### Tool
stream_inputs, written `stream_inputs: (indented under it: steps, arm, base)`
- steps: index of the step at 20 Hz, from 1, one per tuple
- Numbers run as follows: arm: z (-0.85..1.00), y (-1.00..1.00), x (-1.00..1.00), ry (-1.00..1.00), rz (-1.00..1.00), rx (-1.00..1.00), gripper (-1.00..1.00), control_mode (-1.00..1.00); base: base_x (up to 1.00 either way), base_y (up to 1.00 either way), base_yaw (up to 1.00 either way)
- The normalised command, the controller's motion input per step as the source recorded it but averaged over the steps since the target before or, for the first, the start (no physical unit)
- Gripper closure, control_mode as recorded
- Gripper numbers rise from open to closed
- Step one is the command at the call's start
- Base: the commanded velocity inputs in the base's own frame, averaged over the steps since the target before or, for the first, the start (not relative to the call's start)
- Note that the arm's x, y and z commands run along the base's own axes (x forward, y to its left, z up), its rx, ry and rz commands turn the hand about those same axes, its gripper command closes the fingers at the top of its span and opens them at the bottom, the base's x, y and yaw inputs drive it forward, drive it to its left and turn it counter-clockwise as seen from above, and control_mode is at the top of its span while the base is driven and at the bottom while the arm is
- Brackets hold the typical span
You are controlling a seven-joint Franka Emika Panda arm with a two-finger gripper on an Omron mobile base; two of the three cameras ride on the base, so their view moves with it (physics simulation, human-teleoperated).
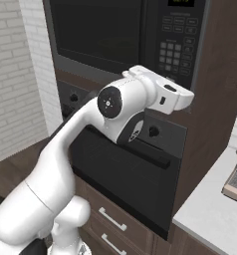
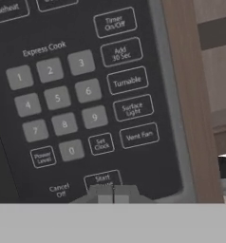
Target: Pick the broccoli from the sink and place it in the bowl. Then pick the bowl and place it in the microwave. Then close the microwave door and press the start button.
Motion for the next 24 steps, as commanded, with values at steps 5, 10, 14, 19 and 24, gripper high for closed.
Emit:
stream_inputs:
  steps: [5, 10, 14, 19, 24]
  arm:
    - [0.00, 0.00, 0.24, 0.00, 0.00, 0.00, 1.00, -1.00]
    - [0.00, -0.05, 0.26, 0.00, 0.00, 0.00, 1.00, -1.00]
    - [-0.11, -0.34, 0.24, 0.00, 0.06, 0.00, 1.00, -1.00]
    - [-0.45, -0.27, 0.25, -0.02, 0.15, 0.15, 1.00, -1.00]
    - [-0.48, 0.00, 0.27, -0.05, 0.15, 0.25, 1.00, -1.00]
  base:
    - [0.00, 0.00, 0.00]
    - [0.00, 0.00, 0.00]
    - [0.00, 0.00, 0.00]
    - [0.00, 0.00, 0.00]
    - [0.00, 0.00, 0.00]
